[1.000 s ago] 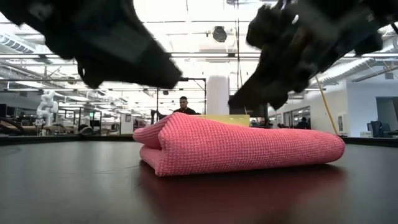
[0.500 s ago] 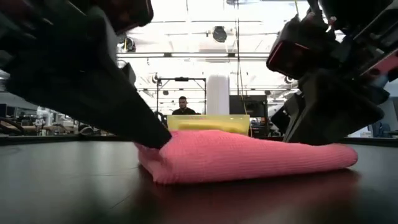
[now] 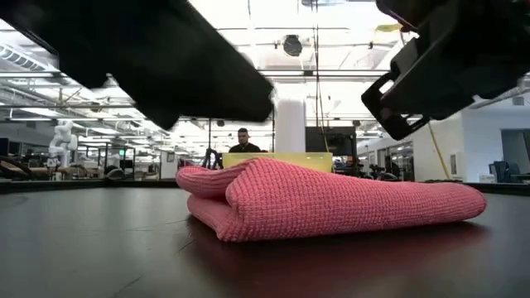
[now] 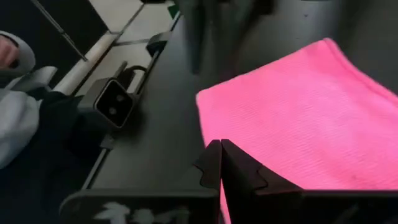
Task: Fold microfiber towels
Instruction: Fold the pink towel
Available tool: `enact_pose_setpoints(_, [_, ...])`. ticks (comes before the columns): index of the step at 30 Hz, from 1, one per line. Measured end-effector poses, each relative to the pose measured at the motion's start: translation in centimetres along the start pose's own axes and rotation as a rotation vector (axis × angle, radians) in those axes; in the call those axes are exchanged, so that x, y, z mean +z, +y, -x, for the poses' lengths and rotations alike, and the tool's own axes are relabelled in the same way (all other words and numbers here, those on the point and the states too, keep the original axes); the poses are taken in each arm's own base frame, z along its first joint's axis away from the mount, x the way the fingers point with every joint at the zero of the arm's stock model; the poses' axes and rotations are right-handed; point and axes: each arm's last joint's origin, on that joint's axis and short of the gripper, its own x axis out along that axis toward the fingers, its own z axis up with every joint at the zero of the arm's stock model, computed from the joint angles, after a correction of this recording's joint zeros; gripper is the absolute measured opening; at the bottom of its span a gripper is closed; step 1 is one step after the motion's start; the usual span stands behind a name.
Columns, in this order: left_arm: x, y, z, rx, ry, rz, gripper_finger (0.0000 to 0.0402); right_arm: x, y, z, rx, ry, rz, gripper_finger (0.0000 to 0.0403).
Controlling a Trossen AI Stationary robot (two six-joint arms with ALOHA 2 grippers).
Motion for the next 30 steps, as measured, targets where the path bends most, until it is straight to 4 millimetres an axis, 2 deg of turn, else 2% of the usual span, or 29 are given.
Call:
enact_pose_setpoints(5, [-1.0,1.2,-1.6,-0.026,0.041,0.033,0.0097,-1.8,-0.5,-1.2,-0.025,0.069,-0.004,0.0])
enact_pose_setpoints(8, [-2.1,1.1,-2.2,-0.076,0.075,0.042,0.0097,-2.9,-0.9,-1.8,-0.038,0.112,0.006,0.0])
enact_pose_setpoints(11, [-2.4,0.7,-2.2,-0.105,0.085,0.065,0.0097,-3.4,-1.1,-2.0,-0.05,0.148,0.061,0.0])
enact_pose_setpoints(16, [-2.5,-0.3,-1.6,-0.132,0.083,0.044,0.0097,-2.9,-0.8,-1.4,-0.036,0.15,0.175,0.0])
enact_pose_setpoints(21, [-0.5,-0.6,-0.7,-0.132,-0.013,0.074,0.0097,-1.7,1.0,-0.8,0.04,0.037,0.332,0.0002])
enact_pose_setpoints(25, [1.0,-0.2,-0.3,-0.1,-0.081,0.098,0.0097,-1.5,2.2,-1.0,0.083,-0.027,0.387,0.0027])
enact_pose_setpoints(30, [0.5,2.1,-1.0,0.045,0.004,0.136,0.0097,-1.5,3.1,-1.8,0.069,-0.031,0.44,0.0092])
